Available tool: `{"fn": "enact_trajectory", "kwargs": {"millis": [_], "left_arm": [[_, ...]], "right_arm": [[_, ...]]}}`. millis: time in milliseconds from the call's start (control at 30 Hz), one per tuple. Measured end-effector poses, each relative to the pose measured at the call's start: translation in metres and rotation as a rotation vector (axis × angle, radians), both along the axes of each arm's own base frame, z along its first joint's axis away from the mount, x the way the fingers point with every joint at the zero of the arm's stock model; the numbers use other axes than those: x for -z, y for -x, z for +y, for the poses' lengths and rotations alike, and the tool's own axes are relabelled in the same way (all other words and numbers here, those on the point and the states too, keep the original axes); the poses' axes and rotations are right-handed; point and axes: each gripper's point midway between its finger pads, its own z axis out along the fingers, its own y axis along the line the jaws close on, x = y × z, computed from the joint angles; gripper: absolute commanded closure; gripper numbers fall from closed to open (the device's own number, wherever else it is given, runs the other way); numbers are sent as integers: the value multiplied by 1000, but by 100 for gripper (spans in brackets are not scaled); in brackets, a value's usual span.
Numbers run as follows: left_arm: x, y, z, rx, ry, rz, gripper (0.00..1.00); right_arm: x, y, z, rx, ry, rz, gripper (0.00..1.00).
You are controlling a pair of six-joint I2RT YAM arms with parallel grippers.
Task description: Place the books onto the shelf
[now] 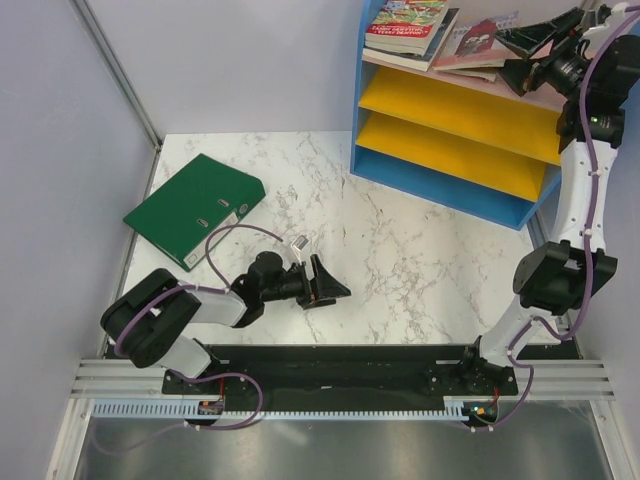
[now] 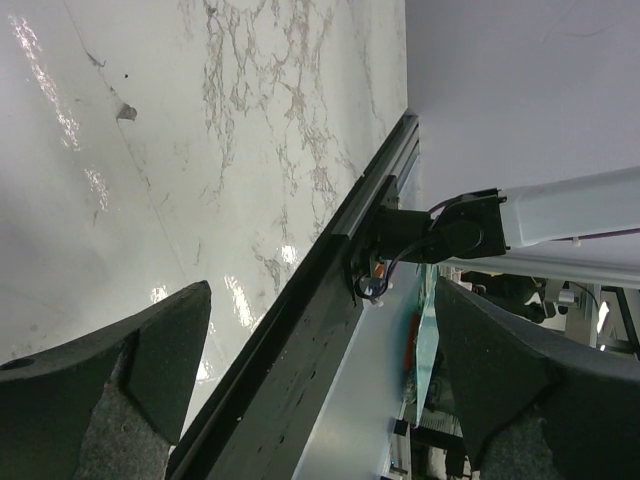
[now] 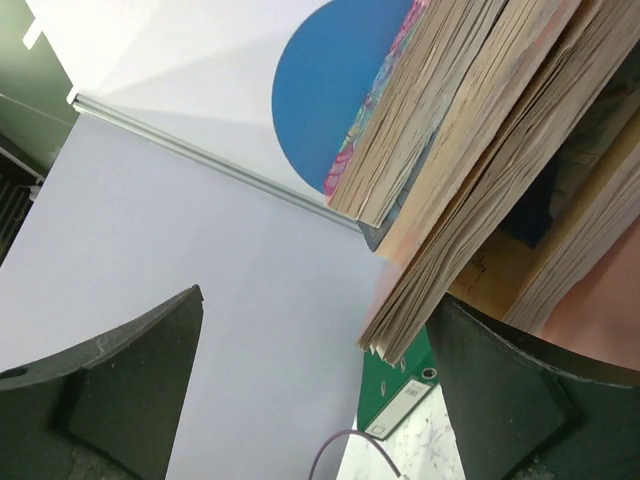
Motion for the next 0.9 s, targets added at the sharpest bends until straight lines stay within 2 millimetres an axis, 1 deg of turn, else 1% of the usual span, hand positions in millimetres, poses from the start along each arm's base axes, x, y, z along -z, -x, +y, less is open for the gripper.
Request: {"fn": "enact_trajectory", "kwargs": {"millis": [33,100,167,233,300,700,900], "left_arm": [[1,1,1,0,-1,2,2],[0,2,1,-1,1,1,2],[-2,2,2,-2,5,-4,2],[-4,2,2,-2,10,-9,2],[-5,2,2,-2,13,-12,2],[-7,4,3,-2,17,-15,2],[-5,6,5,-2,14,-12,3]], "right_arm": [[-4,3,-1,6,7,-12,2],[-4,4,-6,23,9,-12,2],[4,-1,-11,42,3,11,2],[17,-5,-15,57,-6,49,2],[20,-5,-18,66,-3,55,2],[34,6,-19,112,68,81,2],[37,14,-22,161,123,96,2]]}}
